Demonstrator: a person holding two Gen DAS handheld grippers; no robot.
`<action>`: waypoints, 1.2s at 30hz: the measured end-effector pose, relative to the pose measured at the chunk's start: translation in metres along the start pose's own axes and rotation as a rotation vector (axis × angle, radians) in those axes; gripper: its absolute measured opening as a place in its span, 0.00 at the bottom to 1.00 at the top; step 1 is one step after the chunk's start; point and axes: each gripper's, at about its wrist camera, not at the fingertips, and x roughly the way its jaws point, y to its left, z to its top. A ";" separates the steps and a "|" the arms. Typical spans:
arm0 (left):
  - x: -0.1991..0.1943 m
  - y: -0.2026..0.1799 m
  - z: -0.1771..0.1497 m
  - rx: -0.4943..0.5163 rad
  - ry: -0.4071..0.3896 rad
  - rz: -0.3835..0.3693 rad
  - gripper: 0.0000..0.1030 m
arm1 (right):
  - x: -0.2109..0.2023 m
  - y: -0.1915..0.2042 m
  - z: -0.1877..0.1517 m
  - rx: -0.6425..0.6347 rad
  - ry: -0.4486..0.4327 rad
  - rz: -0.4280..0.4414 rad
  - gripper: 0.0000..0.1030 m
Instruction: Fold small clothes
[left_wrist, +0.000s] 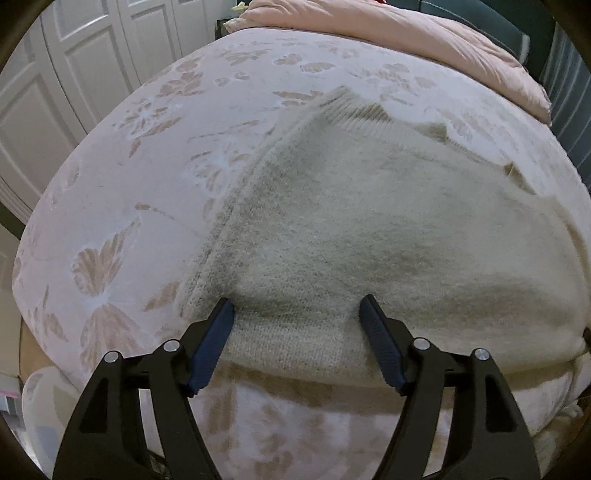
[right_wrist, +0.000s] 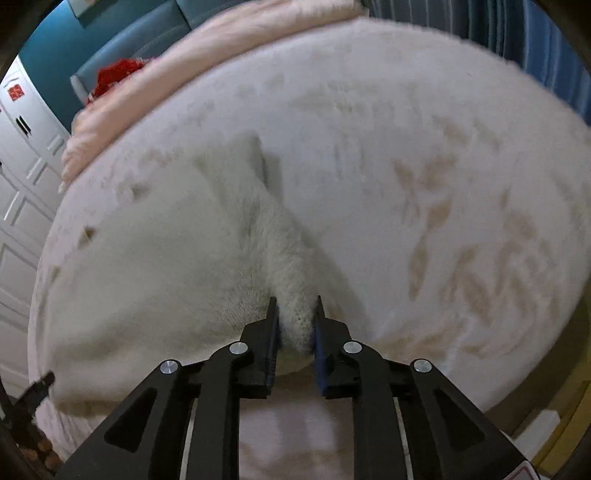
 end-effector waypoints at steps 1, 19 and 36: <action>-0.005 0.001 0.001 -0.015 -0.004 -0.007 0.66 | -0.012 0.009 0.003 -0.018 -0.051 -0.016 0.18; -0.020 0.059 0.005 -0.276 -0.037 -0.141 0.82 | -0.005 0.163 0.003 -0.434 -0.023 0.184 0.17; 0.019 0.065 -0.003 -0.399 0.020 -0.258 0.25 | 0.094 0.243 -0.029 -0.535 0.144 0.211 0.15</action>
